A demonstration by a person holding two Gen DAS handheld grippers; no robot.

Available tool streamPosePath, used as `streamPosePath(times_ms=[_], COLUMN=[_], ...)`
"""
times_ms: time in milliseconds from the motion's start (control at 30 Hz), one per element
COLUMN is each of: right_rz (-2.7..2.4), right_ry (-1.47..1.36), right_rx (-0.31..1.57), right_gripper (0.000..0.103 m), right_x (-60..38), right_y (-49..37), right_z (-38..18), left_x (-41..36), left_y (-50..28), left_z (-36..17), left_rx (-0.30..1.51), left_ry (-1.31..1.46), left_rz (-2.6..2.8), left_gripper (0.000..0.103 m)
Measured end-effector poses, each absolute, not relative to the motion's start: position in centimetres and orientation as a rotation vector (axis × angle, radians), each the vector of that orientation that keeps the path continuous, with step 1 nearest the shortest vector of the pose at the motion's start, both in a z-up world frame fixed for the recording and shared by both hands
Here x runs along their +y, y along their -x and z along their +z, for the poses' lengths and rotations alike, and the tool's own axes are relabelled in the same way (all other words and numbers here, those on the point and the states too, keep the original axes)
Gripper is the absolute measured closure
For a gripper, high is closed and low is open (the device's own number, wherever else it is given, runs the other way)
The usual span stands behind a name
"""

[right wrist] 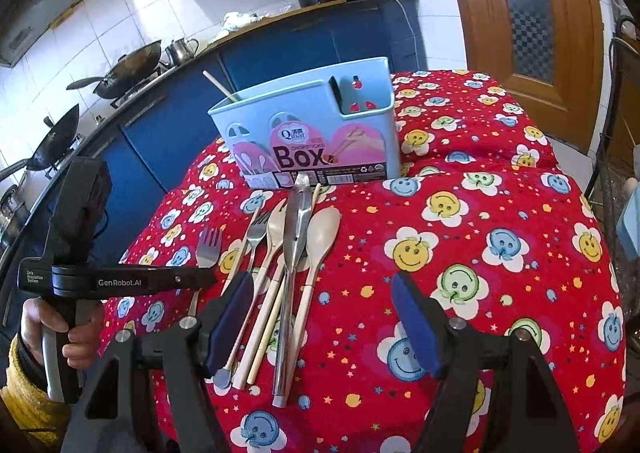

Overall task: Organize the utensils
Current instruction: 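Grasp a silver fork with the left tool while the right tool grasps a silver knife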

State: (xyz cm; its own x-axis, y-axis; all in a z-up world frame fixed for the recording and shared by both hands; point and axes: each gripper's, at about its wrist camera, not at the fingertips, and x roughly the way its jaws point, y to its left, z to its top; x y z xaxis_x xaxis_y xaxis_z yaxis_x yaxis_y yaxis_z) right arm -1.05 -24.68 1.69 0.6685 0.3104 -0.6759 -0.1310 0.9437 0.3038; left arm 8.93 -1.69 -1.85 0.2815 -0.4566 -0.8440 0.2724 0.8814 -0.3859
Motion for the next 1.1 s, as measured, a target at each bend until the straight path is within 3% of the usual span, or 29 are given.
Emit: streamPosePath(times_ms=[167, 333, 400, 900, 1100], right_rz=[0.263, 0.292, 0.312, 0.306, 0.295], right_ry=[-0.183, -0.109, -0.089, 0.034, 0.078], right_rx=[0.857, 0.945, 0.979, 1.091, 1.084], right_gripper=[0.032, 0.053, 0.056, 0.056, 0.081], right_x=[-23.7, -22.5, -21.9, -18.5, -18.7], right_y=[-0.1, -1.7, -2.3, -7.8, -8.7], right_z=[2.1, 2.3, 2.2, 0.6, 0.6], left_x=[-1.0, -0.2, 0.3, 2.5, 2.4], left_y=[-8.3, -7.6, -7.4, -8.3, -8.3], left_z=[-1.8, -0.3, 0.3, 2.4, 2.9], left_rx=[1.132, 1.031, 0.992, 0.834, 0.810], left_ry=[0.207, 0.162, 0.148, 0.146, 0.153], left_rz=[-0.501, -0.477, -0.469, -0.444, -0.447], left_gripper=[0.098, 0.099, 0.100, 0.101, 0.101])
